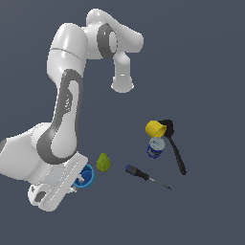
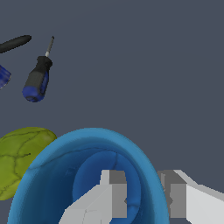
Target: Pick up a designated object from a clutter of objects.
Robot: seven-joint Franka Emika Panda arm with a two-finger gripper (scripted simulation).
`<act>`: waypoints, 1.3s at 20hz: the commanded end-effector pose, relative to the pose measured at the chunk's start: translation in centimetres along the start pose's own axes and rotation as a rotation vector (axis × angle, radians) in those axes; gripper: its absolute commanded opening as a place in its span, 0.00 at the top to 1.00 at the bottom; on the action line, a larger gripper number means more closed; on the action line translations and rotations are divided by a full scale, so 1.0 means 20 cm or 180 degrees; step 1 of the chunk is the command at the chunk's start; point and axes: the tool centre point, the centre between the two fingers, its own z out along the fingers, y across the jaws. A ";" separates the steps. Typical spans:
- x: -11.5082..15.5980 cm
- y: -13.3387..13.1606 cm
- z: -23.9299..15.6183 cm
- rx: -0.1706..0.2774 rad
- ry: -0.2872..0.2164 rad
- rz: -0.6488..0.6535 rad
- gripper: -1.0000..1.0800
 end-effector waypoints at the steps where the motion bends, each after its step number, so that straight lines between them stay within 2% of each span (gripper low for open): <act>1: 0.00 0.00 0.00 0.0000 0.0000 -0.0001 1.00; 15: 0.01 -0.08 -0.08 -0.0001 -0.0001 -0.0001 1.00; 26: 0.04 -0.32 -0.32 -0.0001 -0.0002 0.0000 1.00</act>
